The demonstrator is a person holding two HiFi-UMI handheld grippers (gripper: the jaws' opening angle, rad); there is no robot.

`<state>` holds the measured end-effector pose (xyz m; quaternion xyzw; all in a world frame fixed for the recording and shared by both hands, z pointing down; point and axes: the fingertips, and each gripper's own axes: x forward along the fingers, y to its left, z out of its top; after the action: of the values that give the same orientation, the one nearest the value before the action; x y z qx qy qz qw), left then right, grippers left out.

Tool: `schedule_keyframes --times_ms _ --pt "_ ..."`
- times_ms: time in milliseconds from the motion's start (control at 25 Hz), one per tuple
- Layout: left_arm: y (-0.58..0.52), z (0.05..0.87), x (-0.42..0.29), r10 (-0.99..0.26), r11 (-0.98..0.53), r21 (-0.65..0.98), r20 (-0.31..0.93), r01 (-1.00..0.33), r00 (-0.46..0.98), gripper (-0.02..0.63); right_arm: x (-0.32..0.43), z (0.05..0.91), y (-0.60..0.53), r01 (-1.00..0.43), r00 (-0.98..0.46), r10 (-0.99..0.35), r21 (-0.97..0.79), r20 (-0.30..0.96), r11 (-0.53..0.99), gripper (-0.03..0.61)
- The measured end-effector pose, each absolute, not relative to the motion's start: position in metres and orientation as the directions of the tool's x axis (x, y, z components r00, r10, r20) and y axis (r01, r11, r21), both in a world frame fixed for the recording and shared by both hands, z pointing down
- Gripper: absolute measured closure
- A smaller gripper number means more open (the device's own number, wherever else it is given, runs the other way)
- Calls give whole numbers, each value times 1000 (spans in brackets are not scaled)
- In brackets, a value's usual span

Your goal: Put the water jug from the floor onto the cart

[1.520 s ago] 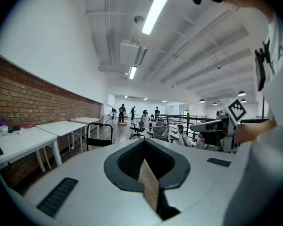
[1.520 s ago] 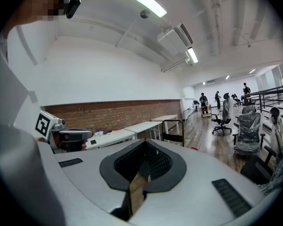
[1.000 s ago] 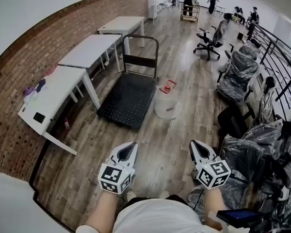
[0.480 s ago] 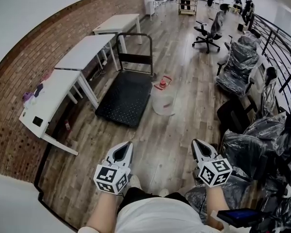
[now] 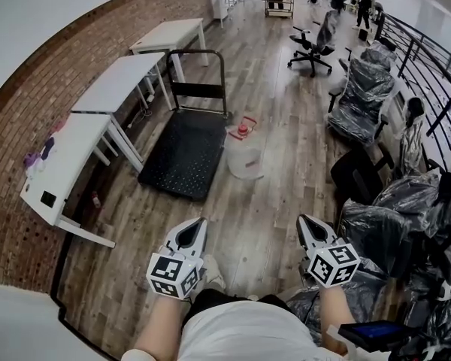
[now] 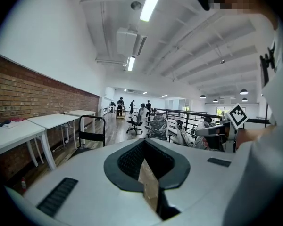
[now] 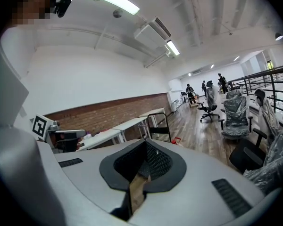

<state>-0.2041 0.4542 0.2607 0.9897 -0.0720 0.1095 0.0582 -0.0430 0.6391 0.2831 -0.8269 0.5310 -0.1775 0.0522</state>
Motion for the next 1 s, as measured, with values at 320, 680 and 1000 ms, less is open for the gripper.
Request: schedule_keyframes --times_ms 320,680,1000 --pt "403 267 -181 -116 -980 133 221 -148 968 614 -22 282 591 -863 378 -888 -249 264 -441 576" --pt "302 287 -160 -130 -965 194 233 -177 964 614 1 287 488 -875 356 -878 -214 320 -433 576" --pt "208 291 -149 -139 -957 216 236 -191 962 614 11 283 396 -884 348 -875 -194 337 -426 576"
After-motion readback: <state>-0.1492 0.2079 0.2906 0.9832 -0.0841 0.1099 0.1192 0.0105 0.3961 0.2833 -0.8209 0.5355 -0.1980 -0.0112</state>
